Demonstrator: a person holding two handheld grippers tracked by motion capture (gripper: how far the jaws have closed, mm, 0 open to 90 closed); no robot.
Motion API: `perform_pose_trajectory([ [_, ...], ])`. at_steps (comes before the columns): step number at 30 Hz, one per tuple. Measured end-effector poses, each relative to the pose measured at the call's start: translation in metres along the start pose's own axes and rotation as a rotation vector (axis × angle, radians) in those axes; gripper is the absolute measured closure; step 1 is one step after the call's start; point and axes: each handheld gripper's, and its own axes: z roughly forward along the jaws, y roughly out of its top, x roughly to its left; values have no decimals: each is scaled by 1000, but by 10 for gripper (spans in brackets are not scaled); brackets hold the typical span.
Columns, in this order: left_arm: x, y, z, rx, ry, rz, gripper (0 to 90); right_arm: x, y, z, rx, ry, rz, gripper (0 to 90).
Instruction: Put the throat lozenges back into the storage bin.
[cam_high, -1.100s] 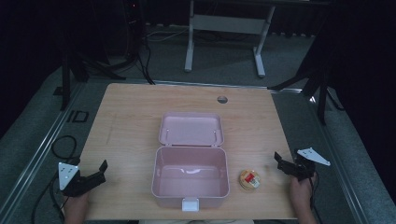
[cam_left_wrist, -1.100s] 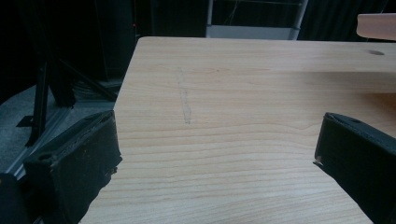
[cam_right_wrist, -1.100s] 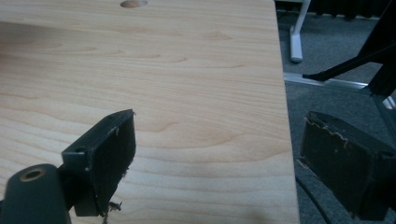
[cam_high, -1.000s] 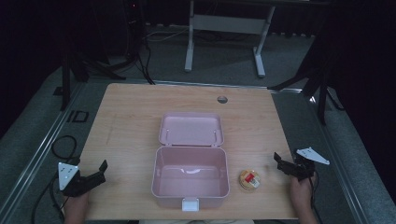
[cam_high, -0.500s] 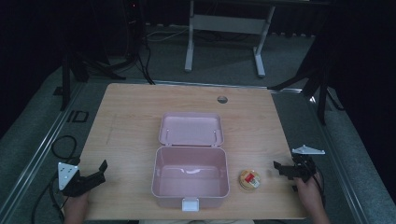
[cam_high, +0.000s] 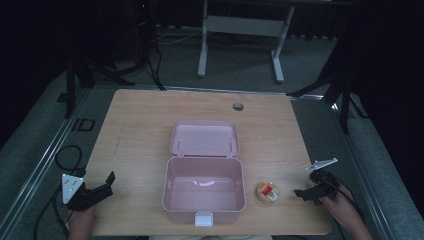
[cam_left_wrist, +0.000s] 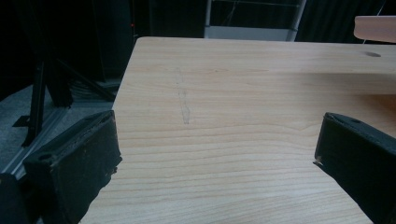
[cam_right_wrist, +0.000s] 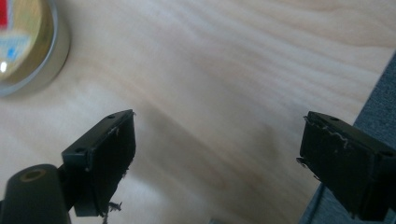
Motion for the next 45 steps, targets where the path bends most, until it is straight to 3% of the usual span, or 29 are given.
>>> perform_pose_trajectory([
  [7,0,0,0,-1,2,-1,4,6,6,-4,149,56,-119,124],
  [13,0,0,0,-2,1,-1,4,13,10,-4,288,122,-189,131],
  [22,0,0,0,-3,-2,-1,4,25,16,-4,427,146,-283,125],
  [29,0,0,0,-3,-2,2,4,41,21,-3,458,205,-368,132],
  [34,0,0,0,-3,-3,2,4,52,28,-2,469,204,-428,137],
  [45,0,0,0,-4,-6,3,4,79,50,1,479,261,-541,138],
])
